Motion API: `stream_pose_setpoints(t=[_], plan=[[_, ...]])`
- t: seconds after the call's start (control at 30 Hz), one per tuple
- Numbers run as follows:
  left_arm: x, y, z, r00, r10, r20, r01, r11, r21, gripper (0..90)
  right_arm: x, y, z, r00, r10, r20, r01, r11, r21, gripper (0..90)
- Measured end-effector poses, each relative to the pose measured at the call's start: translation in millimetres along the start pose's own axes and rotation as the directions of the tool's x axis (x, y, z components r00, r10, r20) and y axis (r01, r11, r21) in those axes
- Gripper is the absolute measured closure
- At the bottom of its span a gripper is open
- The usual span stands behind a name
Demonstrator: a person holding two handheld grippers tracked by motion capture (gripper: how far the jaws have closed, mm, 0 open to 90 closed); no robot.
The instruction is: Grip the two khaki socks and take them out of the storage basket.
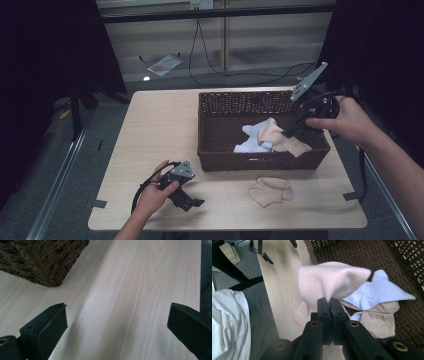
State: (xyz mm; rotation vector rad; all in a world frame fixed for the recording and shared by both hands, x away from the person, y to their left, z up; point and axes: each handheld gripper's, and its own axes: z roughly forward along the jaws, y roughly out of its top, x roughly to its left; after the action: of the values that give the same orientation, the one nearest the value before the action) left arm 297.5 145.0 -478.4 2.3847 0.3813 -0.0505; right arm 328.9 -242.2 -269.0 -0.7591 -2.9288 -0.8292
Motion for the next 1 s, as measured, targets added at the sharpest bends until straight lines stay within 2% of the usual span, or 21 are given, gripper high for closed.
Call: stream_pose_setpoints(t=[0.07,0.17,0.3,0.6,0.9,1.0], plan=[[0.0,0.1,0.4,1.0,0.004,-0.002,-0.004,1.0,-0.001,2.4,2.3,-0.9,1.0,1.0,-0.002,0.001,0.002,1.0,0.0,89.5],[-0.6,0.6,0.1,1.0,0.001,0.001,-0.001,1.0,0.003,2.4,12.1,-5.5,5.7,0.9992,-0.029,-0.027,0.029,1.0,0.006,89.4],[-0.7,0.5,0.1,1.0,0.001,0.0,-0.001,1.0,0.004,2.4,16.7,-10.0,11.3,0.9988,-0.037,-0.032,0.037,0.999,-0.003,89.4],[-0.2,0.6,-0.1,1.0,0.007,0.004,-0.007,0.9999,0.009,2.4,22.5,-17.5,22.7,0.9964,-0.054,-0.066,0.054,0.999,-0.008,89.4],[-0.7,0.4,0.6,1.0,0.004,-0.001,-0.004,1.0,-0.003,2.4,27.4,-24.9,38.5,0.9949,-0.081,-0.06,0.081,0.997,0.004,89.3],[-0.6,0.6,0.3,1.0,0.002,0.002,-0.002,1.0,0.005,2.4,29.8,-26.5,44.1,0.9932,-0.09,-0.073,0.091,0.996,0.005,89.3]])
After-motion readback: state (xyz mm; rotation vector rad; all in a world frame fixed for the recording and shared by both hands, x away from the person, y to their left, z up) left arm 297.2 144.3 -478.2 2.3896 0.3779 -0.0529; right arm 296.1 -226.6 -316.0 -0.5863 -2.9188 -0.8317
